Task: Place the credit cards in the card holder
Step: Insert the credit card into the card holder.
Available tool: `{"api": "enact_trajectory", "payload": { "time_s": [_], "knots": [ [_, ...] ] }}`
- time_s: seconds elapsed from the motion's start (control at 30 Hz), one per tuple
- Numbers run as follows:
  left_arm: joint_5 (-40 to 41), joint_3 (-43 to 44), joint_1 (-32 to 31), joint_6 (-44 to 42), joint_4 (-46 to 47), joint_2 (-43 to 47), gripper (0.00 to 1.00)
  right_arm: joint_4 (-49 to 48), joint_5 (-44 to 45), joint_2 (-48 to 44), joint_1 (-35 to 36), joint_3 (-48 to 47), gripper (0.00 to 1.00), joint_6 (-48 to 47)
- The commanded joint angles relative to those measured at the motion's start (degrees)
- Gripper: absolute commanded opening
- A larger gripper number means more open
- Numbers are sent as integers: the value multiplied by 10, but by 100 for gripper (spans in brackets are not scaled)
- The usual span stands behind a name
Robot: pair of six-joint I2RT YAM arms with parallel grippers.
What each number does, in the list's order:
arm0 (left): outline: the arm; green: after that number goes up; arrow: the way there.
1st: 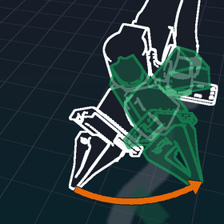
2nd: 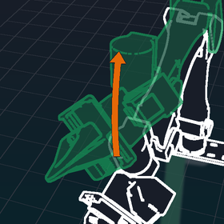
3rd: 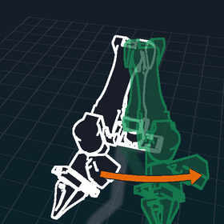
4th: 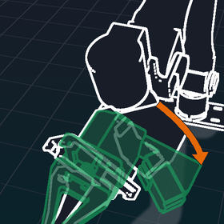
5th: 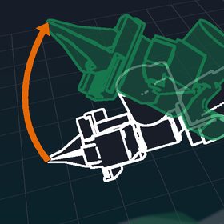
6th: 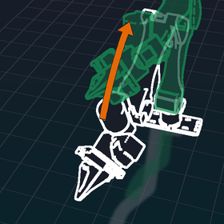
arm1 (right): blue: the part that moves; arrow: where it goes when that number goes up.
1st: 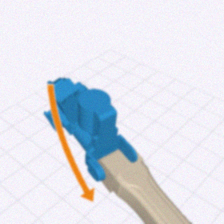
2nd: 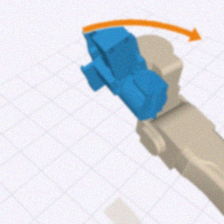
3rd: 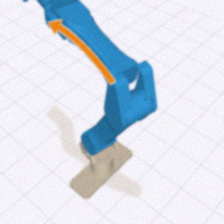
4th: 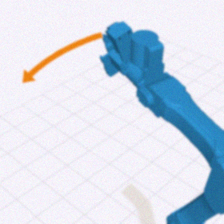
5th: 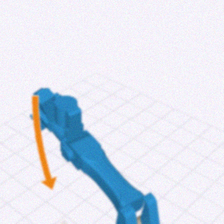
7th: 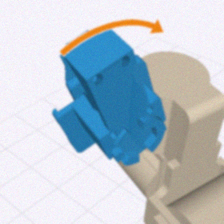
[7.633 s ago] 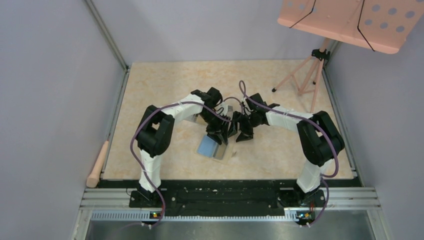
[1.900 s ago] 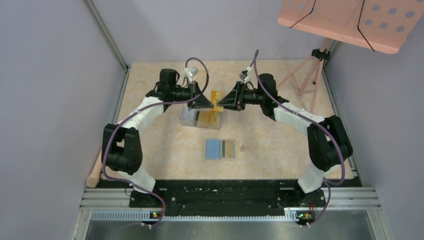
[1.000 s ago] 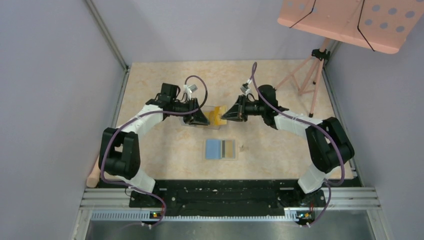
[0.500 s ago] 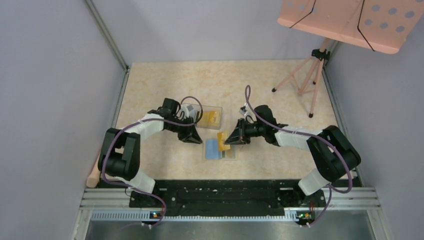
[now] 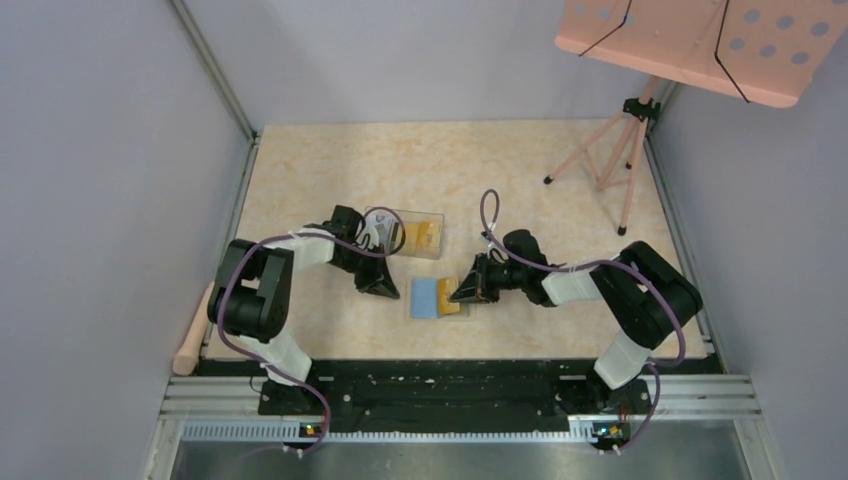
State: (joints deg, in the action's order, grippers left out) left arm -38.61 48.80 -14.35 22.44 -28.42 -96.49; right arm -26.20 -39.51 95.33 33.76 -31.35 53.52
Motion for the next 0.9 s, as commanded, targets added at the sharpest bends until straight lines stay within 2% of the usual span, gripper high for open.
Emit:
{"api": "enact_trajectory", "payload": {
  "time_s": [0.0,0.2,0.33,0.5,0.87],
  "knots": [
    [8,-6,-2,-9,-3,-19,0,-9,44,-6,7,-14,0,-38],
    [12,-6,-5,-11,1,-23,0,7,56,2,8,-16,0,-45],
    [47,-9,-21,-17,7,-9,0,9,61,9,9,-15,0,-43],
    [78,-23,-54,-2,39,2,7,8,58,21,19,-20,0,-45],
    [101,-8,-84,3,33,-16,5,-57,56,35,30,-12,0,-9]
  ]
}}
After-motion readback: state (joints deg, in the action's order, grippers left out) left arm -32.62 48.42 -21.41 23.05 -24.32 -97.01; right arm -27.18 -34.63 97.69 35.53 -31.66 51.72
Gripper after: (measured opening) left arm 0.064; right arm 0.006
